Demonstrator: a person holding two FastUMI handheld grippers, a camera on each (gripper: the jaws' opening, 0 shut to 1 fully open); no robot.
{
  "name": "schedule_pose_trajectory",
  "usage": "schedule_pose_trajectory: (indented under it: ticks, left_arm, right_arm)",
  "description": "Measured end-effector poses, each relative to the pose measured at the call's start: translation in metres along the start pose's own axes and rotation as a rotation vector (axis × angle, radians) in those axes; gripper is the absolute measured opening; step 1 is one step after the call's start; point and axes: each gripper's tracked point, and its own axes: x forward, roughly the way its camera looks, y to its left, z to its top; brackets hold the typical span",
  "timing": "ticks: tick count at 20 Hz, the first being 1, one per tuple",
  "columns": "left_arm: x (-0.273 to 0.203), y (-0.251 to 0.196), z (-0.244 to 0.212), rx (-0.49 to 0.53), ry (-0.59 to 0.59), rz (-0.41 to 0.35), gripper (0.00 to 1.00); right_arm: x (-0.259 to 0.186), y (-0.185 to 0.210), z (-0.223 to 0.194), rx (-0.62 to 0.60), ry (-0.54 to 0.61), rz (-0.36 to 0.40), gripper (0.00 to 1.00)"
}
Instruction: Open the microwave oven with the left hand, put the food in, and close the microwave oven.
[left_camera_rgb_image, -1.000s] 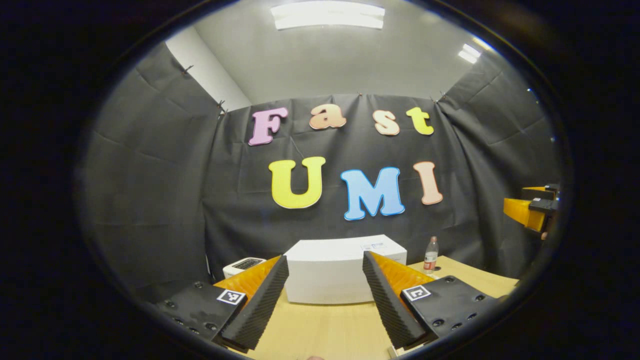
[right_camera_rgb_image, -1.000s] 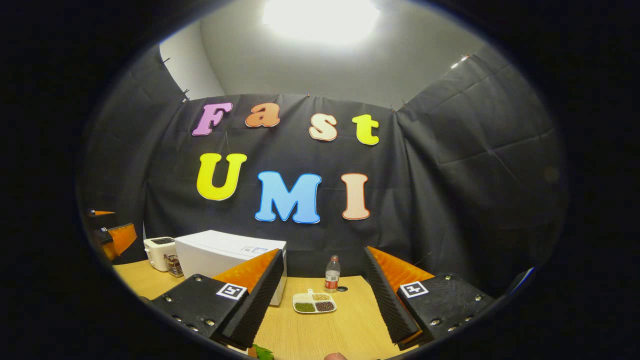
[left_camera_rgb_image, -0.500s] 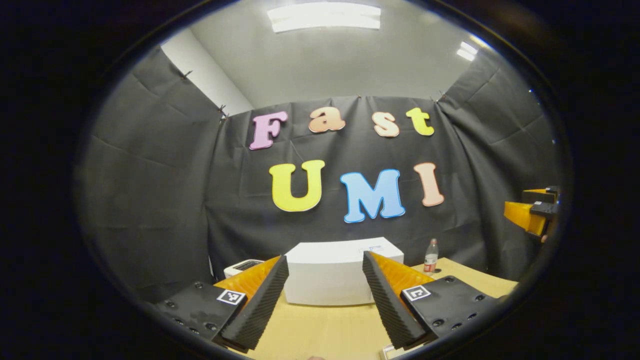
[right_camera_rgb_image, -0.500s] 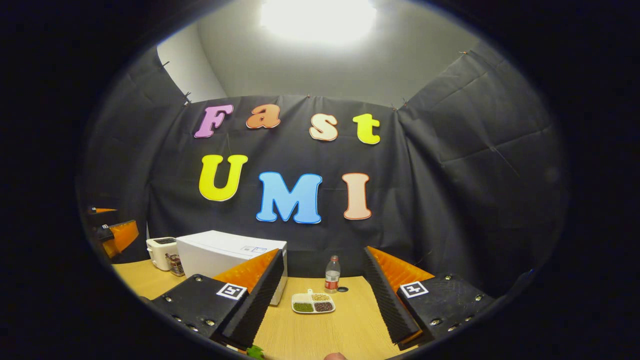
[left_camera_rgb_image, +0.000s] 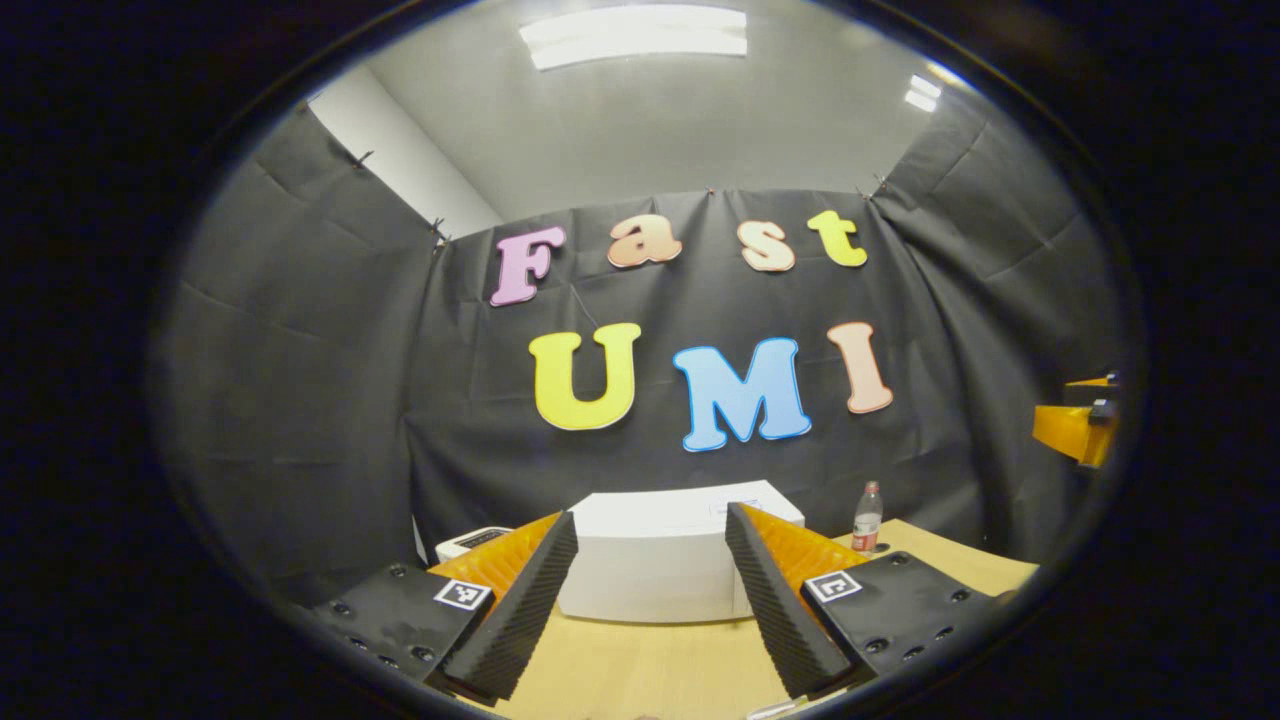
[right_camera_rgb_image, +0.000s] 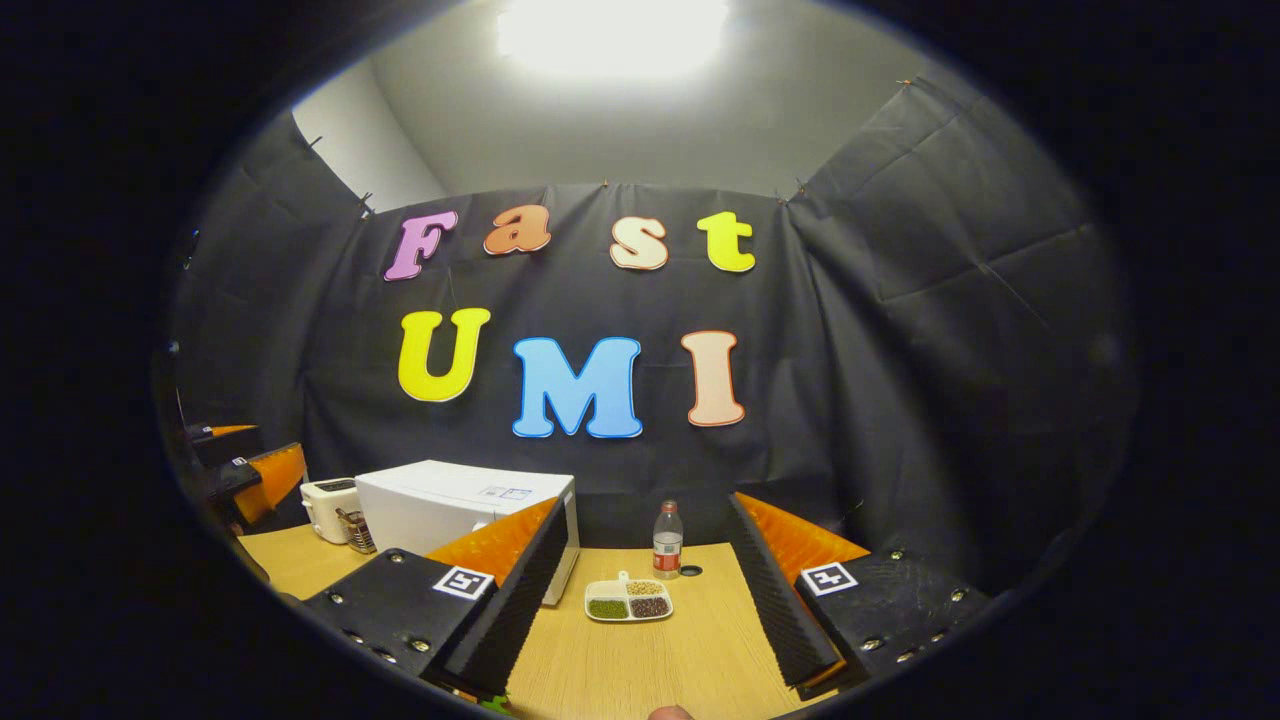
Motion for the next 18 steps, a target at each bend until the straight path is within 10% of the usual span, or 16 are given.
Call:
schedule_pose_trajectory:
  ticks: [18]
  left_arm:
    - [0.171,-0.060,-0.103,-0.029,0.068,-0.212,1.00]
  right_arm:
    - [0.010,-0.017,0.004,-0.053,0.016,-0.306,0.96]
